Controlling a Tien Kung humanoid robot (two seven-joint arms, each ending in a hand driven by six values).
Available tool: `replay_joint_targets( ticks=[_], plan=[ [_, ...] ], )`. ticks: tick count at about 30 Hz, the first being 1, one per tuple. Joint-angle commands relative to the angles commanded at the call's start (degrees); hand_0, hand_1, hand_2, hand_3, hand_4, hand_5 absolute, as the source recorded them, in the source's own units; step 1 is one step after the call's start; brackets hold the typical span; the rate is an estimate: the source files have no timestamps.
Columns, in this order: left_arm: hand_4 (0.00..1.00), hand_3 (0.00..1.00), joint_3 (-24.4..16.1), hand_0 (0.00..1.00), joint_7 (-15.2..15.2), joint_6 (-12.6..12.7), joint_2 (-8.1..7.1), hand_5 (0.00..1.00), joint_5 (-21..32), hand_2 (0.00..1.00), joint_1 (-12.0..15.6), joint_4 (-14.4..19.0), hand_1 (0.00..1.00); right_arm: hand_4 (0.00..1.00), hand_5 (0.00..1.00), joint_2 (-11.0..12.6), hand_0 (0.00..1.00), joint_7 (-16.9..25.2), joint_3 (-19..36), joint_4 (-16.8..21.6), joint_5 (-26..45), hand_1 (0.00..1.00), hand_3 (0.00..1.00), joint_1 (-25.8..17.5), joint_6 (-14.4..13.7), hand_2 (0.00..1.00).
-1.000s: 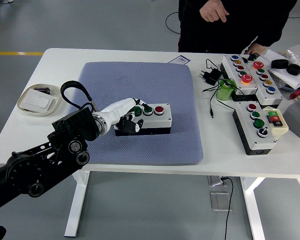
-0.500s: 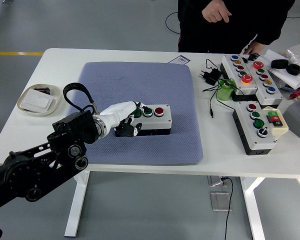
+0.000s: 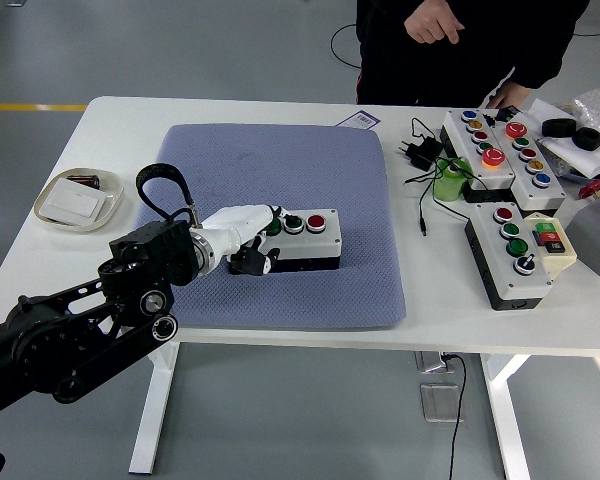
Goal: Pick up the button,place it on the desk,press the button,press the button
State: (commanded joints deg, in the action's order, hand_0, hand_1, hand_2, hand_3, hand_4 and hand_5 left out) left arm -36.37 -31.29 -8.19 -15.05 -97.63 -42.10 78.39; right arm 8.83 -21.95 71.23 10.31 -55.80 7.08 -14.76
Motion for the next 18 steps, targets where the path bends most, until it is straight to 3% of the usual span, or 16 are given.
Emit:
replay_joint_targets(
  ticks=[4, 9, 11, 18],
  plan=[
    [0.493, 0.792, -0.47, 0.019, 0.37, 1.16, 0.08, 0.040, -0.02, 0.067, 0.10, 0.46, 0.006, 0.263, 0.288, 0.02, 0.644, 0.06, -0.02, 0.00, 0.15, 0.535, 0.614, 0.04, -0.02, 0.618],
    [0.493, 0.792, -2.10, 0.019, 1.71, 5.44, 0.08, 0.040, 1.06, 0.067, 0.44, 2.65, 0.006, 0.263, 0.288, 0.06, 0.644, 0.11, 0.00, 0.00, 0.08, 0.535, 0.614, 0.02, -0.01, 0.618],
    [0.547, 0.807, -2.67, 0.030, 2.27, 6.89, 0.14, 0.025, 1.94, 0.086, 0.45, 3.61, 0.021, 0.263, 0.289, 0.09, 0.643, 0.11, 0.02, 0.00, 0.06, 0.535, 0.614, 0.00, -0.02, 0.617],
    [0.539, 0.803, -2.76, 0.028, 3.13, 7.22, 0.63, 0.032, 4.20, 0.080, 0.08, 5.55, 0.018, 0.263, 0.288, 0.18, 0.644, 0.06, 0.04, 0.00, 0.07, 0.535, 0.614, -0.06, -0.07, 0.617]
  ],
)
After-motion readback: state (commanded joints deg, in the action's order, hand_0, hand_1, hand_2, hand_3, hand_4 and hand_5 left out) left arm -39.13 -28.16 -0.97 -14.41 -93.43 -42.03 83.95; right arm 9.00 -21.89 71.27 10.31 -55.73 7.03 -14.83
